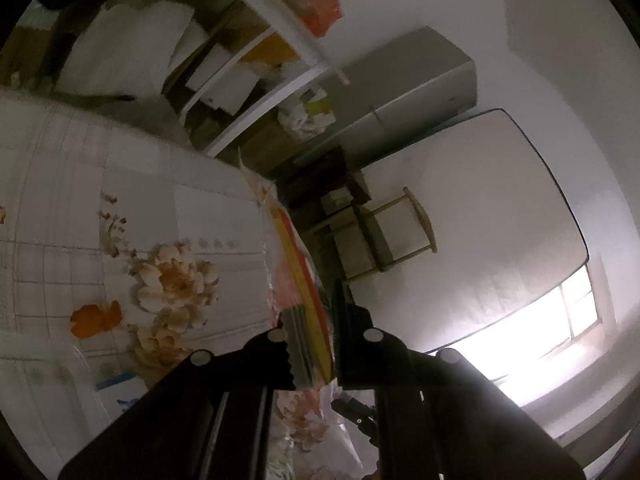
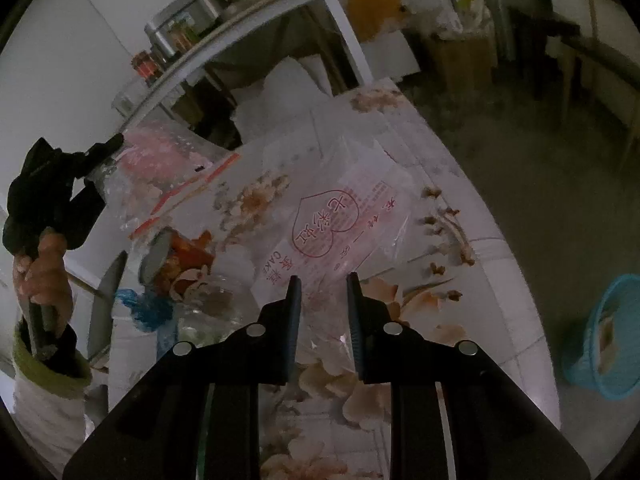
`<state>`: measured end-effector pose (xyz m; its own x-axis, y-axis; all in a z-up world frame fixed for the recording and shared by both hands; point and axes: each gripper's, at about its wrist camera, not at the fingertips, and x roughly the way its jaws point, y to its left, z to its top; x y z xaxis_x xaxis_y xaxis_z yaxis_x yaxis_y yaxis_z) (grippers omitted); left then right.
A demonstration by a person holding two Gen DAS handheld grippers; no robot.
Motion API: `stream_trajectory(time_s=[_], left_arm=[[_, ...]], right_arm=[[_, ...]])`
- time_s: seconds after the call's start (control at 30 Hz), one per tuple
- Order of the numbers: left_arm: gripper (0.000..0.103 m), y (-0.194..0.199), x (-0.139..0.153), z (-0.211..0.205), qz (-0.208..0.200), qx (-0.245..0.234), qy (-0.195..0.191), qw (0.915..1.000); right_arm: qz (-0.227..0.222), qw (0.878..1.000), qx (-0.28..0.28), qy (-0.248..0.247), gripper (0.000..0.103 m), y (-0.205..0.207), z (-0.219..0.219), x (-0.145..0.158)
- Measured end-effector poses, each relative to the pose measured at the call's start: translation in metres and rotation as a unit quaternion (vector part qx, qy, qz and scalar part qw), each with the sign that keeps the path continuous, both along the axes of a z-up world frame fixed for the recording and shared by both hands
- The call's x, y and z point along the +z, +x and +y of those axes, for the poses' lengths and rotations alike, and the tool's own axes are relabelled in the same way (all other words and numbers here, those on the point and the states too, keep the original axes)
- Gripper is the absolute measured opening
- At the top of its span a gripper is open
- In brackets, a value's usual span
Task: Collect trash
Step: 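Grasp the orange snack wrapper with the left tool while the right tool grasps the clear plastic bag, then carry both items to the blue wastebasket and open both tools to drop them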
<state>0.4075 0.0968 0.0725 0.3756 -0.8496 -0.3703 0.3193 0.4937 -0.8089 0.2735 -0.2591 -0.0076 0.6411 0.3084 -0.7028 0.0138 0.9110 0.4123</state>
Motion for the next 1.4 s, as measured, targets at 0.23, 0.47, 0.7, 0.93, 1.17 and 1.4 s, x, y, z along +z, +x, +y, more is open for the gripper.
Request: stream_trajectory(time_s=[0.23, 0.47, 0.7, 0.93, 1.17, 1.4], left_arm=[[0.006, -0.038, 0.035, -0.009, -0.053, -0.020, 0.003, 0.9984], [0.006, -0.083, 0.066, -0.043, -0.090, -0.064, 0.015, 0.9938], [0.006, -0.117, 0.072, -0.112, -0.096, -0.130, 0.022, 0.9866], [0.006, -0.144, 0.052, -0.222, -0.063, -0.217, 0.035, 0.9736], [0.006, -0.178, 0.016, -0.360, -0.042, -0.298, 0.105, 0.9480], [0.007, -0.199, -0.045, -0.477, -0.005, -0.340, 0.179, 0.9232]], right_arm=[[-0.026, 1.000, -0.004, 0.010, 0.021, -0.028, -0.013, 0.022], [-0.049, 0.998, -0.029, 0.027, 0.021, -0.070, -0.043, 0.037], [-0.055, 0.993, -0.097, 0.046, 0.021, -0.116, -0.097, 0.035], [-0.046, 0.976, -0.207, 0.056, 0.021, -0.180, -0.181, 0.020], [0.011, 0.947, -0.309, 0.086, 0.021, -0.233, -0.264, -0.031], [0.088, 0.925, -0.343, 0.139, 0.021, -0.238, -0.310, -0.106]])
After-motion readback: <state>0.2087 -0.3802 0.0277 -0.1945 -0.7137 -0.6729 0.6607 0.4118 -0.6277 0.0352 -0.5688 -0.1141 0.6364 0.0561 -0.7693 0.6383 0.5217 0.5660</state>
